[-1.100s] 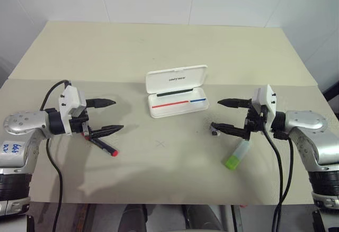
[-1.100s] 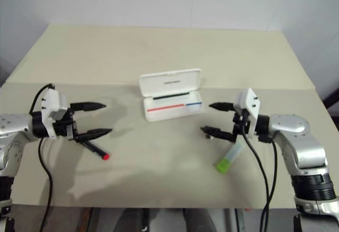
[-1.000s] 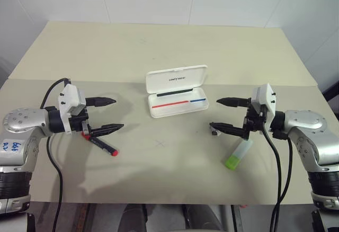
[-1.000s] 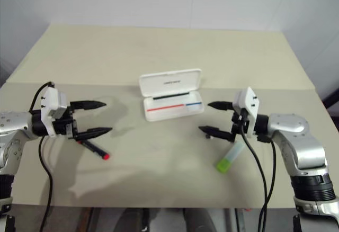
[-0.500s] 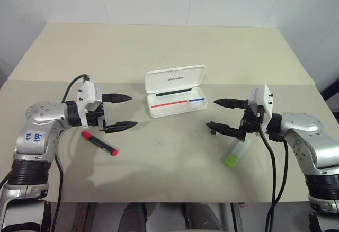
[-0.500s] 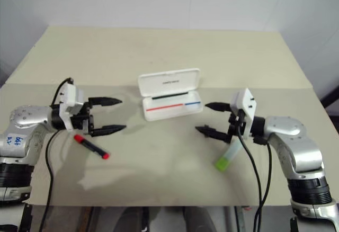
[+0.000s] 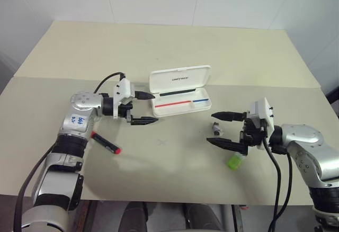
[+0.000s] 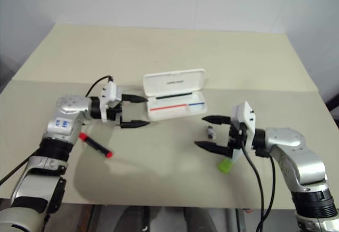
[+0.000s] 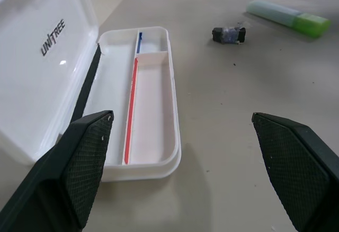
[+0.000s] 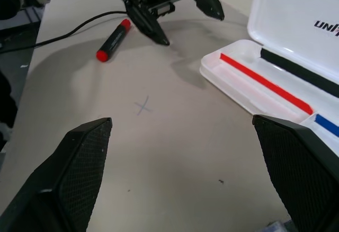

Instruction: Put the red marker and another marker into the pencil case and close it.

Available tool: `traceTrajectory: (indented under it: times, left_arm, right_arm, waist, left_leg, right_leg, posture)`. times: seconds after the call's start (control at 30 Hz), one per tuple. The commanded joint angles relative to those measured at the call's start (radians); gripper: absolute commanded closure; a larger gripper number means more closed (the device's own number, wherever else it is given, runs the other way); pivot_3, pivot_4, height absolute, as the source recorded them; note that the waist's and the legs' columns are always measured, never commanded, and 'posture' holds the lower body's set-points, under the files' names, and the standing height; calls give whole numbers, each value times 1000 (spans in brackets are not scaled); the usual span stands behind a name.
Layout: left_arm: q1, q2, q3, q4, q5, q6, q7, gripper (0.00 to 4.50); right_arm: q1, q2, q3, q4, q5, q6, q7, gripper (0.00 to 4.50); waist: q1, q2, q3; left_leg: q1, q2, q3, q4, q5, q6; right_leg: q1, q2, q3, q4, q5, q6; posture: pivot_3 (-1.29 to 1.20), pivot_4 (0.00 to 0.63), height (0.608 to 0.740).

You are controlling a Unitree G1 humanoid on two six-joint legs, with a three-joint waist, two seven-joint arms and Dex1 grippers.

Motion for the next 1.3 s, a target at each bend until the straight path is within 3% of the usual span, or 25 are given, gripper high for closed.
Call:
traceTrajectory:
  times: [0.03,0.37,0.8,1.2,1.3]
  left_arm:
    - [-29,-11,-11,29,13,-55,-54,39]
    - [-65,-37,-54,105,62,-71,-113,39]
    - [-219,-112,-111,349,216,-153,-71,39]
    - [-286,-131,-193,411,345,-95,-60,39]
    - [-294,-133,-195,405,355,-90,-68,666]
  right_arm:
    - [19,11,-10,-52,11,-15,-28,0]
    - [75,40,-14,-94,4,-34,-85,0]
    - [99,47,-19,-110,7,-50,-119,0]
    - [83,39,-27,-95,4,-46,-125,0]
    - [71,39,-26,-86,3,-46,-123,0]
  waist:
    - [1,0,0]
    - [1,0,0]
    - [2,0,0]
    - [3,0,0]
    - [1,0,0]
  left_leg:
    - [0,0,0,0,0,0]
    - [0,0,0,1,0,0]
    - [0,0,0,0,0,0]
    - [0,-1,0,0,0,0]
    - [0,-1,0,1,0,1]
  right_leg:
    - [0,0,0,0,0,0]
    - [0,0,0,0,0,0]
    - [0,0,0,-1,0,0]
    - [1,0,0,-1,0,0]
    - [1,0,0,0,1,1]
  posture:
    - [0,150,740]
    - [0,150,740]
    - [0,150,740]
    - [0,150,740]
    - [0,150,740]
